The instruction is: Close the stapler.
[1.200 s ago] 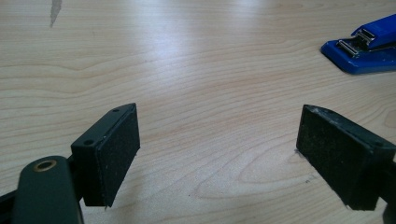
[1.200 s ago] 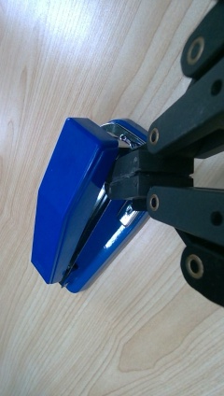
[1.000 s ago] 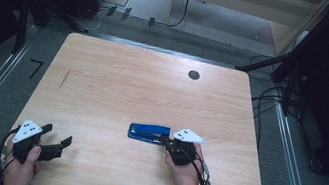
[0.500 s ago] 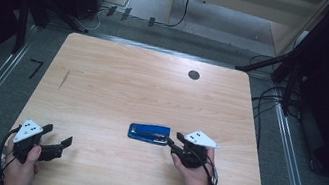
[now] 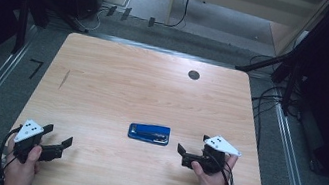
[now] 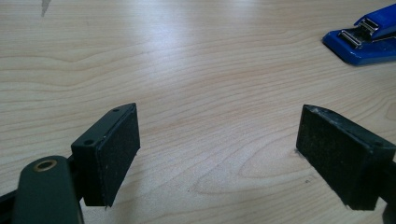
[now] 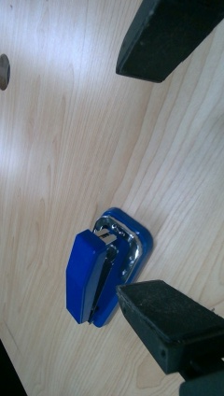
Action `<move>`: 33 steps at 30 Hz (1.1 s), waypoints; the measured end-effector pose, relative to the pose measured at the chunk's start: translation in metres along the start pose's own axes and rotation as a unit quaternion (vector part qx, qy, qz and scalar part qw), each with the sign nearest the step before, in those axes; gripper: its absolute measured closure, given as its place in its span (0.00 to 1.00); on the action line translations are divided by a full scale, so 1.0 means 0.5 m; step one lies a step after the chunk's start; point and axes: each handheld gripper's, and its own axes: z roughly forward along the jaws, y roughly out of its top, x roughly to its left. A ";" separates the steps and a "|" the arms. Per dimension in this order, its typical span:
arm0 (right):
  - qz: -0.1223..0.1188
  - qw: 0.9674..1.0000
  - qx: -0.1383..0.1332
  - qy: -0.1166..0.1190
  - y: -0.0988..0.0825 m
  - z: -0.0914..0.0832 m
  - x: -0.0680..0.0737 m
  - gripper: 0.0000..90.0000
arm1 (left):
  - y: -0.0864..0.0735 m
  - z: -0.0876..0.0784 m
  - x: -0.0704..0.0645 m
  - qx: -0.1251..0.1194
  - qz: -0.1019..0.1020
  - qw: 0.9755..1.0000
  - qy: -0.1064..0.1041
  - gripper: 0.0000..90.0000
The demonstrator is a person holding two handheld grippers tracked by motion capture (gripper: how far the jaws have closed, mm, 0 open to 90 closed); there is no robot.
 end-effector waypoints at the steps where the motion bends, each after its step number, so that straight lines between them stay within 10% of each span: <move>1: -0.001 1.000 0.001 -0.001 -0.003 -0.004 -0.003 0.00 | 0.000 0.000 0.000 0.000 0.000 1.000 0.000 0.16; 33: 0.040 0.997 -0.002 -0.059 -0.093 -0.127 -0.117 0.00 | 0.000 0.000 -0.001 0.001 0.005 1.000 0.000 0.16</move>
